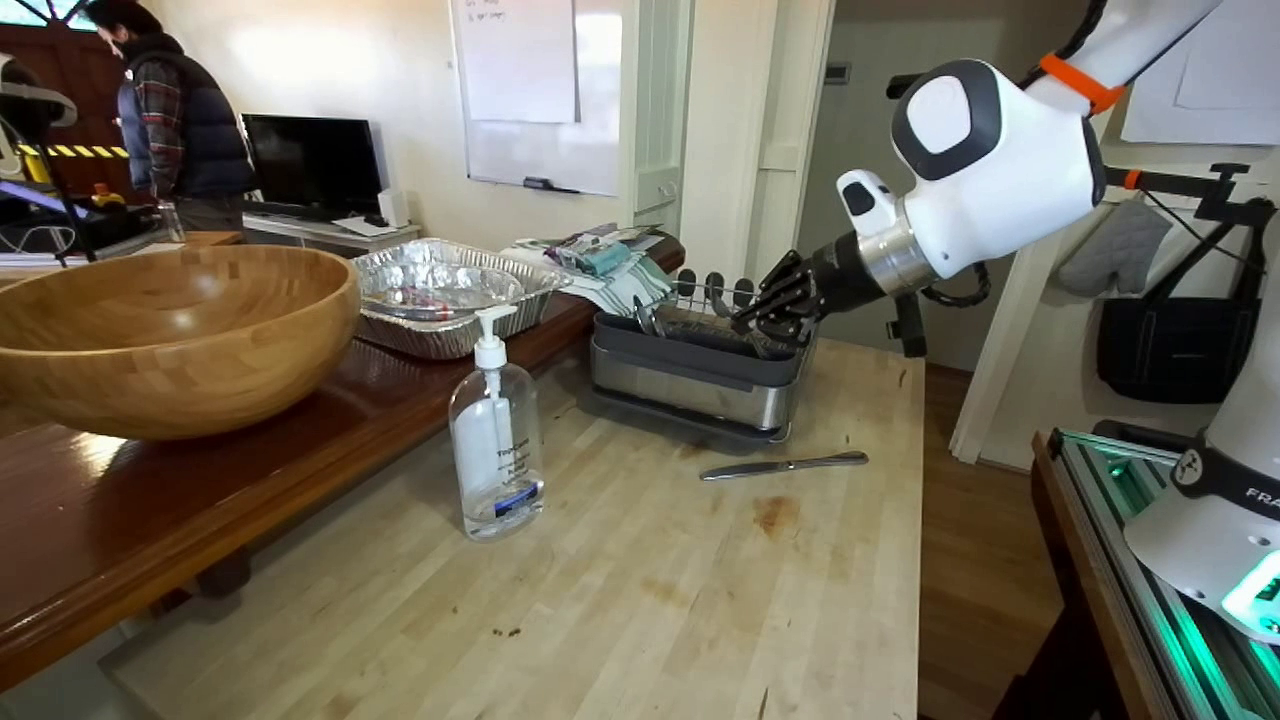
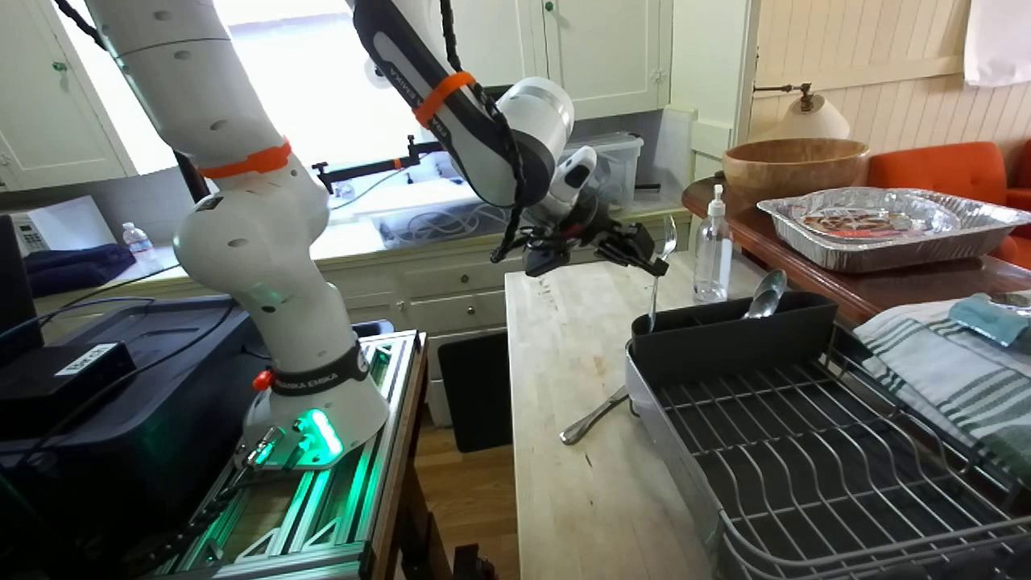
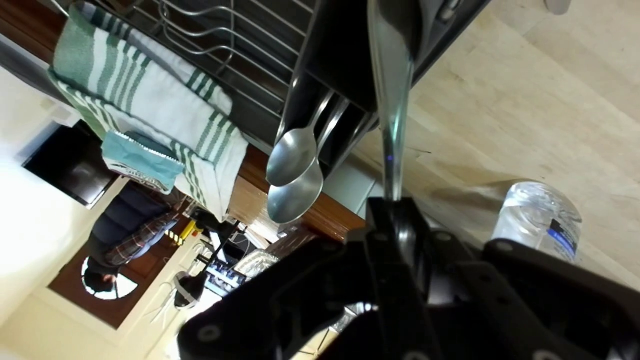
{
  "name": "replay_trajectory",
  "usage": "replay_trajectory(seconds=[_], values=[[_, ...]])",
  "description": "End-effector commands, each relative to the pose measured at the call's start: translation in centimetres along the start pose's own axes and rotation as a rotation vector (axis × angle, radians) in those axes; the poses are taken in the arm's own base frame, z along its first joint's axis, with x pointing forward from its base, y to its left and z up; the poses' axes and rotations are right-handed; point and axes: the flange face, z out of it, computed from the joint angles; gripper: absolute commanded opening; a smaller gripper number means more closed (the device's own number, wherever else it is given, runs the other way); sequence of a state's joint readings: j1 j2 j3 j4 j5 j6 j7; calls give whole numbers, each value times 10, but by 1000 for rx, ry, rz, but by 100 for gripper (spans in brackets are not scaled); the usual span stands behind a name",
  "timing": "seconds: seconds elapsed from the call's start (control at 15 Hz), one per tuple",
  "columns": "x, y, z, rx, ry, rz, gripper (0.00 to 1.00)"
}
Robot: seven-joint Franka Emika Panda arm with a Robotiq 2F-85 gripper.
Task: Pick up the fork and place it in the bottom cutlery holder of the drying rack
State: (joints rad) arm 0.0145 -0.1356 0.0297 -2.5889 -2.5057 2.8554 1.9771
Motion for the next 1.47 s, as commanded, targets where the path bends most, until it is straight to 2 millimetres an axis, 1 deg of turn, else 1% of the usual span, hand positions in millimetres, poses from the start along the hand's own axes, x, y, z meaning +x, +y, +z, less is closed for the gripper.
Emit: replay_trajectory(seconds=[0.0,0.53,1.4], values=[[-13,-14,-1,-3,-3,45,2],[-32,-21,4,-25,-25,143,2],[-49,-26,16,-7,-87,258,2]])
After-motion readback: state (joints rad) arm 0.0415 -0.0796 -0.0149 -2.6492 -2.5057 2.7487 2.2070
